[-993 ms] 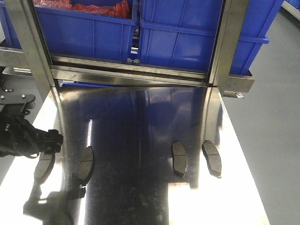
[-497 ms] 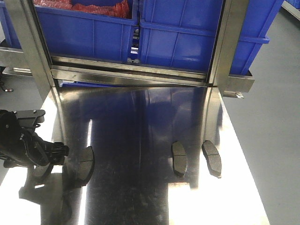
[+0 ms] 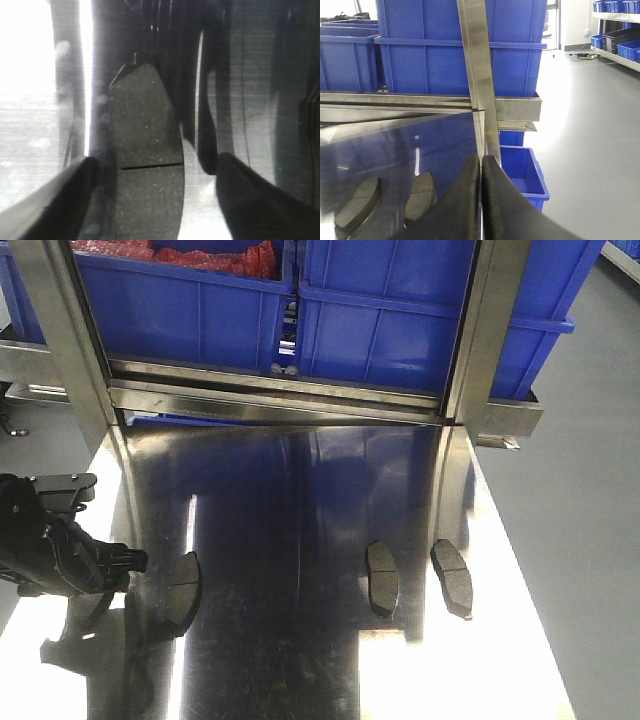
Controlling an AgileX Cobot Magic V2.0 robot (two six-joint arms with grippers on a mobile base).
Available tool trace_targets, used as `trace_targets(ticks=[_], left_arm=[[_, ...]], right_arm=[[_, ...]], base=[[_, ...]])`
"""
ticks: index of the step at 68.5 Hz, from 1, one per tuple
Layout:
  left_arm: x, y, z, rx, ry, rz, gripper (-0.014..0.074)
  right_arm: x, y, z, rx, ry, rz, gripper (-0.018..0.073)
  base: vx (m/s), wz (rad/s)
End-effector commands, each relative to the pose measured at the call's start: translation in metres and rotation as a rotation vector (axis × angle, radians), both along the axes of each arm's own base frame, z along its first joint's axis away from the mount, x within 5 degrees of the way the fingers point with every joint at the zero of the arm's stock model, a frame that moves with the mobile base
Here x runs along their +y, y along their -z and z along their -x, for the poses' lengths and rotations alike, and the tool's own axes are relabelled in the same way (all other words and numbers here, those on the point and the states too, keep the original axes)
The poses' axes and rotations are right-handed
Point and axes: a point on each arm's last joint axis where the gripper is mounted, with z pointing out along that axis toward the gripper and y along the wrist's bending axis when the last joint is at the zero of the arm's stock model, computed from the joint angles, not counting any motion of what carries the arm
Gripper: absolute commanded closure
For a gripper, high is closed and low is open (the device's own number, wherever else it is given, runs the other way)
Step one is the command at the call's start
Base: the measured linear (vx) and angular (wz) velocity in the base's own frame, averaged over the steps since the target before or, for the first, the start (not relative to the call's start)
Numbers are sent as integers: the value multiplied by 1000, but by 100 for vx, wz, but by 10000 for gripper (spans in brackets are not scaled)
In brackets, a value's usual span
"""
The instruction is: Move and align brake pads A on conveyor
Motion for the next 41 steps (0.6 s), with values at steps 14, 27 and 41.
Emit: trace_targets(ticks=[14,27,41], left_arm=[[-2,-19,-7,-90,-6,12,356],[-2,-19,-7,-90,-4,11,458],[-2,-20,-7,-93,-4,12,521]], right_arm=[[0,-1,0,-70,2,14,561],[0,-1,0,-70,2,14,561],[0,-1,0,-70,2,14,561]], base=[[0,0],[0,0],[0,0]])
